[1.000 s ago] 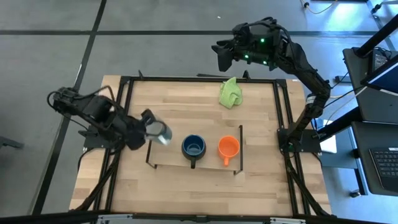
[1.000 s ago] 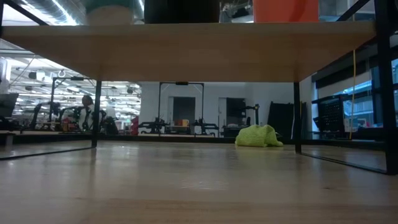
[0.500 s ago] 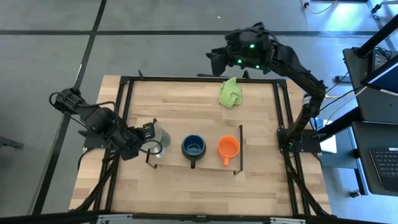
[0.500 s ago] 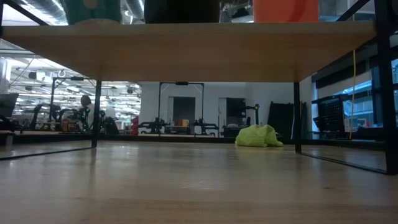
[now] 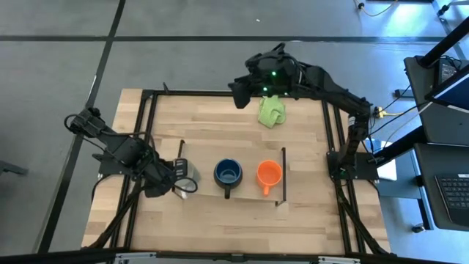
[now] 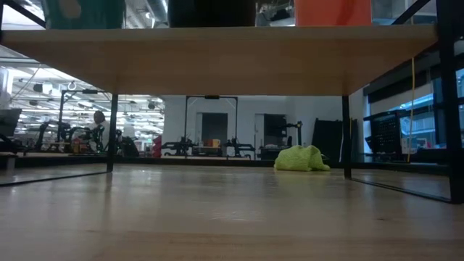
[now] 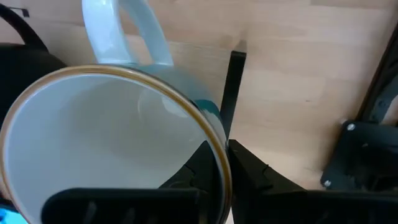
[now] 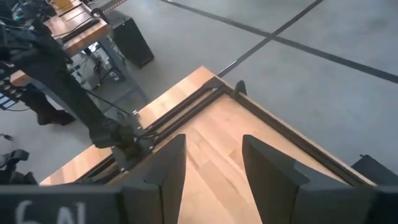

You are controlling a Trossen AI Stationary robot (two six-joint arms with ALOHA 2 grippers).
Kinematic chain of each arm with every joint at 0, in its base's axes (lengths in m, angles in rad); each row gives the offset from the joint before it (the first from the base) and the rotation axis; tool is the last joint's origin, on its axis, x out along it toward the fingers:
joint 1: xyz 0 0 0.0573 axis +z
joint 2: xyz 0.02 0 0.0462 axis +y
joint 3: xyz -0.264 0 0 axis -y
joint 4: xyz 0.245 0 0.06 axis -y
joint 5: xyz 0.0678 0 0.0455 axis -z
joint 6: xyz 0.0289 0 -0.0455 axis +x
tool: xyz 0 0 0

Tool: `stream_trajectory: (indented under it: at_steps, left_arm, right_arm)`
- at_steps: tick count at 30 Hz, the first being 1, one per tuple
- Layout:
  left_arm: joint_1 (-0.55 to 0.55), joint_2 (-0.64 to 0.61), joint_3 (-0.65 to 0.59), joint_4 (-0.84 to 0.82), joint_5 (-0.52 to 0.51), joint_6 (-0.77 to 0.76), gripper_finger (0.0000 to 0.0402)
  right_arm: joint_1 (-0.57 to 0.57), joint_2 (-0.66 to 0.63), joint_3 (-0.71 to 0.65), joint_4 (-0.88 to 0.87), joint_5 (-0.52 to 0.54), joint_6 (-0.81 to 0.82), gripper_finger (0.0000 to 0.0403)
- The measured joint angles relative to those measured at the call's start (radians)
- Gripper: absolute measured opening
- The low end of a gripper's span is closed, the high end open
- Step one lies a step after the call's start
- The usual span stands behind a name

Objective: Stack small to large cups/mugs on shelf
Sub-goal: Put the white mugs on the shelf

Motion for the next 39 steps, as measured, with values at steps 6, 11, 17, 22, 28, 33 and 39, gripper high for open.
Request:
stream_trajectory:
  at_steps: [6,11,17,22,28,33,39]
  left_arm:
    - [0.0,0.0,0.0,0.002,-0.03,0.031,0.0018]
    - [-0.001,0.003,0.0,0.022,-0.031,0.051,0.0018]
    - [0.006,0.014,0.002,0.03,-0.021,0.069,0.0023]
    - [0.009,0.014,0.001,0.035,-0.011,0.071,0.002]
    - [0.029,0.014,0.001,0.037,-0.02,0.072,0.0028]
    - [0.044,0.021,0.001,0.037,0.0,0.067,0.0027]
    - [0.044,0.028,0.001,0.043,0.021,0.052,0.0037]
  right_arm:
    - [0.031,0.0,0.0,0.0,0.017,0.02,0.0159]
    - [0.04,0.008,0.0,-0.001,0.027,0.036,0.0159]
    - [0.04,0.016,0.0,-0.002,0.027,0.041,0.0159]
    - [0.041,0.016,0.0,0.0,0.027,0.041,0.0159]
    - [0.041,0.016,0.0,-0.002,0.027,0.04,0.0159]
    - [0.041,0.016,0.0,-0.002,0.027,0.038,0.0159]
    - [0.041,0.016,0.0,-0.01,0.027,0.033,0.0159]
